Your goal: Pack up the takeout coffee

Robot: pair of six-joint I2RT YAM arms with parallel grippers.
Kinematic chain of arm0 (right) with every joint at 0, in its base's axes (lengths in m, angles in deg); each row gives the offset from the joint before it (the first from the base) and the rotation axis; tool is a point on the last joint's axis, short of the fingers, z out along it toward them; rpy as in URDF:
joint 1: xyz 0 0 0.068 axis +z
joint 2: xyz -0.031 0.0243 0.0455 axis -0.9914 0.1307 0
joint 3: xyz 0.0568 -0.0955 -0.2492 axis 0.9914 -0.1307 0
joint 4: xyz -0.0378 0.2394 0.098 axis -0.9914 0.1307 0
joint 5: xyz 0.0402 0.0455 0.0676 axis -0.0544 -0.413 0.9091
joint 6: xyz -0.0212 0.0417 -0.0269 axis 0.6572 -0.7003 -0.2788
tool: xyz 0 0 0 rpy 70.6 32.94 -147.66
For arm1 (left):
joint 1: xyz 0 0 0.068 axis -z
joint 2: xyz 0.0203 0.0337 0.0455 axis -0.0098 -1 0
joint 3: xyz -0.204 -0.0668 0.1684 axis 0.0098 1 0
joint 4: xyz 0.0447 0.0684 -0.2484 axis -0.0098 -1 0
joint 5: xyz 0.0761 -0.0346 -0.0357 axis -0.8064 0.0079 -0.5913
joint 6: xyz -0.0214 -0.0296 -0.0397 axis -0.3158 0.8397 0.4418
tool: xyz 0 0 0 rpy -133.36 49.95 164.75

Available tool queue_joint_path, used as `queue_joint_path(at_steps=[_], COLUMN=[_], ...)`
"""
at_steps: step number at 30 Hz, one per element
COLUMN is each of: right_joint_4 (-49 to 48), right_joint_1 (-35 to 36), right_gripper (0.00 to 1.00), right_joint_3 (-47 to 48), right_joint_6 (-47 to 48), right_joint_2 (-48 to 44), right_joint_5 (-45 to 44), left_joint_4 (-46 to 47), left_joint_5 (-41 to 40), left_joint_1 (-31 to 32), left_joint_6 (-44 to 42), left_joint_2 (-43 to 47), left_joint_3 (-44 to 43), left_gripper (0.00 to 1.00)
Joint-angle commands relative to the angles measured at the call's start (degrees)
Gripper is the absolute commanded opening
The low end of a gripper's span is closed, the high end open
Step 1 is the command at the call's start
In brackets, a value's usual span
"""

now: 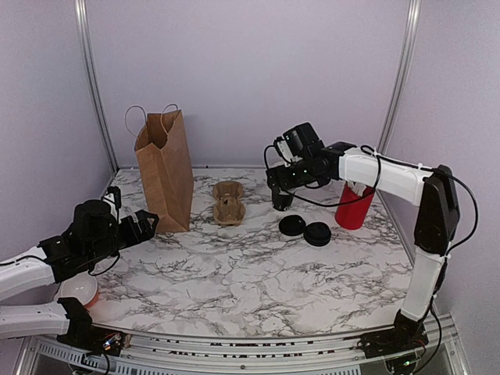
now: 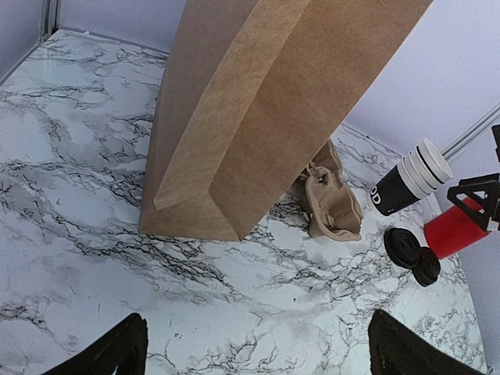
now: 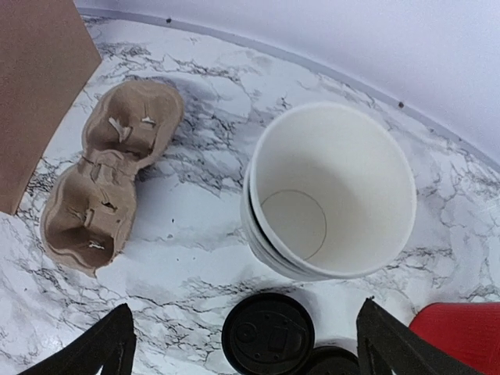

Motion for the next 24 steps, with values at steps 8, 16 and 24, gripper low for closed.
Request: queue_joint_path(at_steps=[8, 16, 24], right_joint_4=[7.95, 11.42, 11.64], right_joint_1=[-0.40, -2.74, -3.88], right_gripper=[0.66, 0.51, 0.37], right_joint_3=[18.48, 25.51, 26.75], right_joint_6=[3.89, 4.20, 4.03], right_joint_2=[7.74, 12.20, 14.75], right_joint_5=[0.67, 3.66, 5.46], left_joint_4=[-1.33, -2.37, -2.37], left_joint_5=[1.17, 1.00, 1.26], left_joint_1=[-0.52, -0.61, -0.61], left_joint_6=[0.25, 1.08, 1.36], left_joint_2=[0.75, 2.83, 2.77], left_joint_3=[-0.20, 0.63, 0.60], left_gripper=[0.99, 0.99, 0.99])
